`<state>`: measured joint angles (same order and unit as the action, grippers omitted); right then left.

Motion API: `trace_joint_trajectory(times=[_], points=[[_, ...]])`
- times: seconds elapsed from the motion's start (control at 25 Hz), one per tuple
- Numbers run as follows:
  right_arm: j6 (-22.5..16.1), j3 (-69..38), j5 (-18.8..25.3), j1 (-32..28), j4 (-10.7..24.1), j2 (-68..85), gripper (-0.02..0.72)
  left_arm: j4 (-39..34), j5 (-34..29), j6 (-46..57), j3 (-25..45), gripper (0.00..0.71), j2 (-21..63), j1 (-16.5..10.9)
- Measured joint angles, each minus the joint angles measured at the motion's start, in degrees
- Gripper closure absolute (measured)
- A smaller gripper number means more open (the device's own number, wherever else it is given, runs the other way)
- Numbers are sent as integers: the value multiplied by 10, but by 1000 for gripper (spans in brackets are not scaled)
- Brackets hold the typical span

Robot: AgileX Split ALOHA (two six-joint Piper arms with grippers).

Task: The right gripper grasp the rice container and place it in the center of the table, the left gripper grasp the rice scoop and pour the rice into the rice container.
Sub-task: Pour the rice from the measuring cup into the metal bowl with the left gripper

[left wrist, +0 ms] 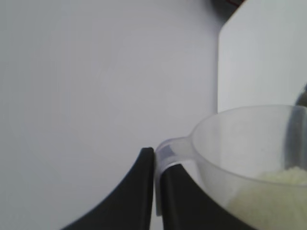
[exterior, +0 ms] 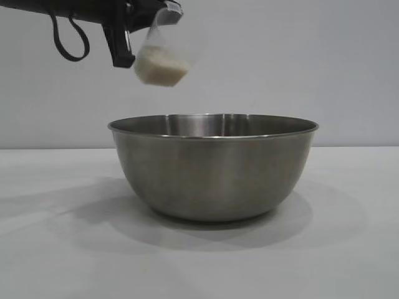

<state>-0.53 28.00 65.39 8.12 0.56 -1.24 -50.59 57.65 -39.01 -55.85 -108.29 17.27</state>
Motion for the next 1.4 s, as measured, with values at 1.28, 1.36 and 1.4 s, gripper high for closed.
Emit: trace_joint_trajectory(times=[1.28,1.36,1.4], points=[[0,0,0,0,-1,0,186,0,-45,-599,0,710,0,73],[0,0,0,0,-1,0,186,-1,-45,-633,0,710,0,73],[0,0,0,0,-1,0,186,-1,-45,-649,0,710,0,73]])
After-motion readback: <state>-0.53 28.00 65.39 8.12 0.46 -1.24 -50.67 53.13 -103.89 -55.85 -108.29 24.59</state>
